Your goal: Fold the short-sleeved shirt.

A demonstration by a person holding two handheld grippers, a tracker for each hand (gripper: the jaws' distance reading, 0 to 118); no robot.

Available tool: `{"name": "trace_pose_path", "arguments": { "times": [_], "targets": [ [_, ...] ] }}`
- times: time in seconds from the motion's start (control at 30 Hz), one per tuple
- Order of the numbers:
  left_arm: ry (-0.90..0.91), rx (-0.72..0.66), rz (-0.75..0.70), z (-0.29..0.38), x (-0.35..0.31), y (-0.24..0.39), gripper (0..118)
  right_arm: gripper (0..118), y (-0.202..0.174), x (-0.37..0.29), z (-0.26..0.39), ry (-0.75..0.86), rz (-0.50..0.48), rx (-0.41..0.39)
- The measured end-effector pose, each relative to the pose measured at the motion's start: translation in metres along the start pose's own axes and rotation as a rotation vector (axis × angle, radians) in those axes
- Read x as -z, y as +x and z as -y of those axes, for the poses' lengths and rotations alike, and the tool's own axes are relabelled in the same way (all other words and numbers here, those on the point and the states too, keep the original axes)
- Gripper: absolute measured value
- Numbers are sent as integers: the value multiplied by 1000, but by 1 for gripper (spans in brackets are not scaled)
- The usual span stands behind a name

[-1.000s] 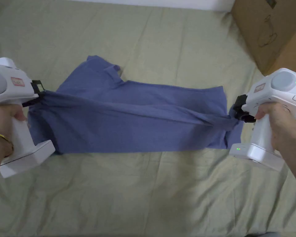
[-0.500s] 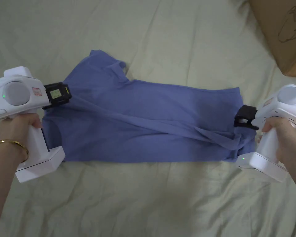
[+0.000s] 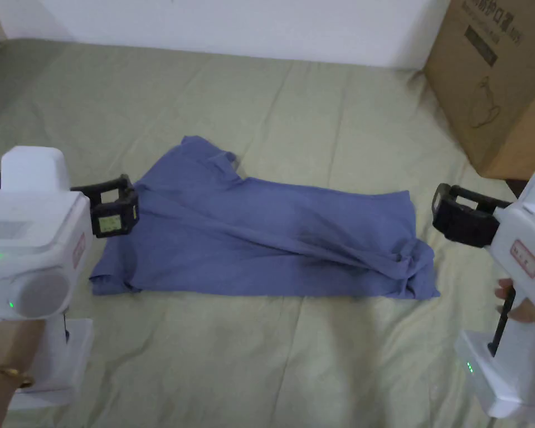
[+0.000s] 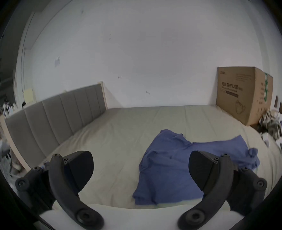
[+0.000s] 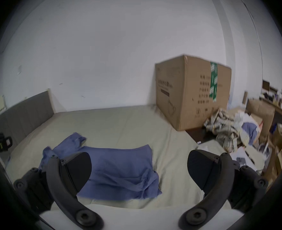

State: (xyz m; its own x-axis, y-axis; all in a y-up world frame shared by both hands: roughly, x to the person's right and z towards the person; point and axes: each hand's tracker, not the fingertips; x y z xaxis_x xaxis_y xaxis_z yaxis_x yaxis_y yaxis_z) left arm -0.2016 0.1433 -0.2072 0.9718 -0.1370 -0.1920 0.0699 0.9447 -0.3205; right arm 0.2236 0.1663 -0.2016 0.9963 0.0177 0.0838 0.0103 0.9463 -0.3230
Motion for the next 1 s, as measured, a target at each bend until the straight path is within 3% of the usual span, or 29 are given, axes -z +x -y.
{"name": "trace_pose_path", "arguments": {
  "times": [0.07,0.13,0.17,0.2,0.27,0.3,0.77,0.83,0.87,0.9,0.93,1.0],
  "targets": [
    [-2,-4,7,11,-17,0,106,115,-10,-25,10,49,-29,-37],
    [-11,-12,46,18,-31,-1,68,110,-18,-44,20,65,-43,-64],
    [-24,-34,58,21,-36,-2,42,103,-21,-50,23,60,-55,-77],
    [-36,-52,69,24,-38,-4,17,76,-22,-56,27,60,-62,-94],
    [-69,-81,95,27,-45,-8,0,6,-24,-63,32,57,-63,-88],
    [-68,-93,101,28,-48,-10,0,0,-19,-60,34,46,-59,-76],
    [-190,-135,145,19,-25,-17,0,0,-15,-52,35,13,-82,-26],
    [-269,-170,165,14,-6,-23,22,0,-17,-50,35,13,-92,-19],
    [-313,-189,198,12,6,-24,49,0,-18,-47,35,9,-94,-17],
    [-360,-203,222,12,21,-28,93,0,-19,-44,36,5,-96,-15],
    [-419,-199,245,13,37,-30,118,0,-21,-41,37,-3,-100,-14],
    [-442,-213,254,15,58,-33,116,0,-24,-36,38,-22,-106,-14]
  ]
}}
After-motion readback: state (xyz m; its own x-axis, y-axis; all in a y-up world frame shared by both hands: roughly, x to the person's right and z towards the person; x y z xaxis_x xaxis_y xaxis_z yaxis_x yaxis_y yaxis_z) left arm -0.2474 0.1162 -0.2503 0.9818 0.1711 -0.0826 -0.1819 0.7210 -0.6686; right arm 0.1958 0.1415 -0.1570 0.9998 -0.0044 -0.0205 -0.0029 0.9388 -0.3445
